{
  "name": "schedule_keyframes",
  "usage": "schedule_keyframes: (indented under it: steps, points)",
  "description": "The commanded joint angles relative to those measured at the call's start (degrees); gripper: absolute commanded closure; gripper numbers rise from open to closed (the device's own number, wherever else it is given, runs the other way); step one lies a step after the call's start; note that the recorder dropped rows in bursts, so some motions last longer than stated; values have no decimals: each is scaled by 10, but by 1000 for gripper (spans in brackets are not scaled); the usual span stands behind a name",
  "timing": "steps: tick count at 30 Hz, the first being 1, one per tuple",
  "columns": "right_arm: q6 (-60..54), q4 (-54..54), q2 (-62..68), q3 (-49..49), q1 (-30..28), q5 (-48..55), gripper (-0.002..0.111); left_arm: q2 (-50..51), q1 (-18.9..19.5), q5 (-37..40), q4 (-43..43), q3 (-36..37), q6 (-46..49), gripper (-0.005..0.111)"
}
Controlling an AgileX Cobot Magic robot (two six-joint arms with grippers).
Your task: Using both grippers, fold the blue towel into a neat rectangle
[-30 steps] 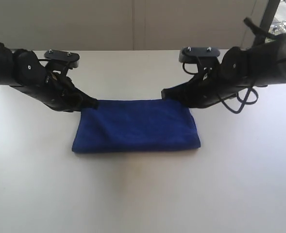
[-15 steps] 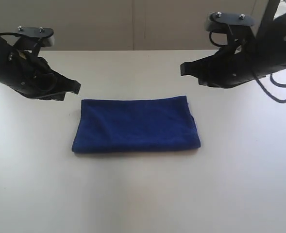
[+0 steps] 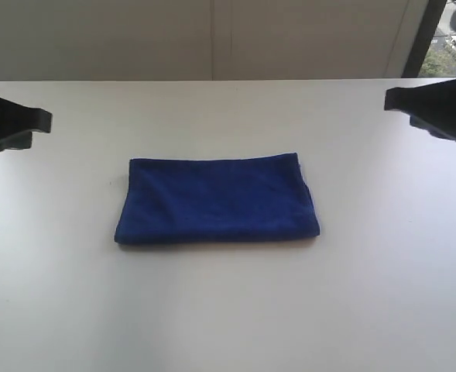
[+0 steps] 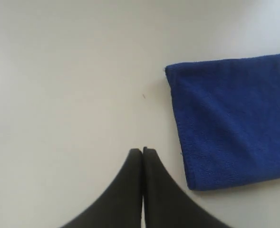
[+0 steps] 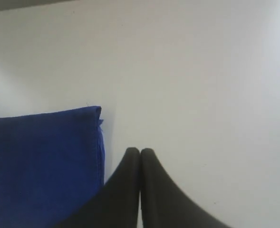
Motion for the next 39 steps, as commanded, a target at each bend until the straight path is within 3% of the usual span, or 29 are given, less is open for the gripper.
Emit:
schedule_keyframes:
  steps: [1, 5, 12, 21, 27, 39]
  points:
    - [-13, -6, -77, 27, -8, -8, 108, -73, 17, 13, 3, 36, -4, 107]
    - [-13, -11, -153, 50, -8, -6, 108, -142, 17, 12, 3, 71, -4, 107]
    - [-13, -14, -382, 134, -8, -1, 108, -349, 17, 37, 3, 166, -5, 107]
    - [-24, -16, -652, 234, -8, 68, 108, -573, 17, 62, 3, 271, 29, 107]
    - [-24, -16, -669, 241, -8, 84, 108, -588, 17, 117, 3, 271, 29, 107]
    - [-24, -15, -669, 241, -8, 84, 108, -588, 17, 116, 3, 271, 29, 107]
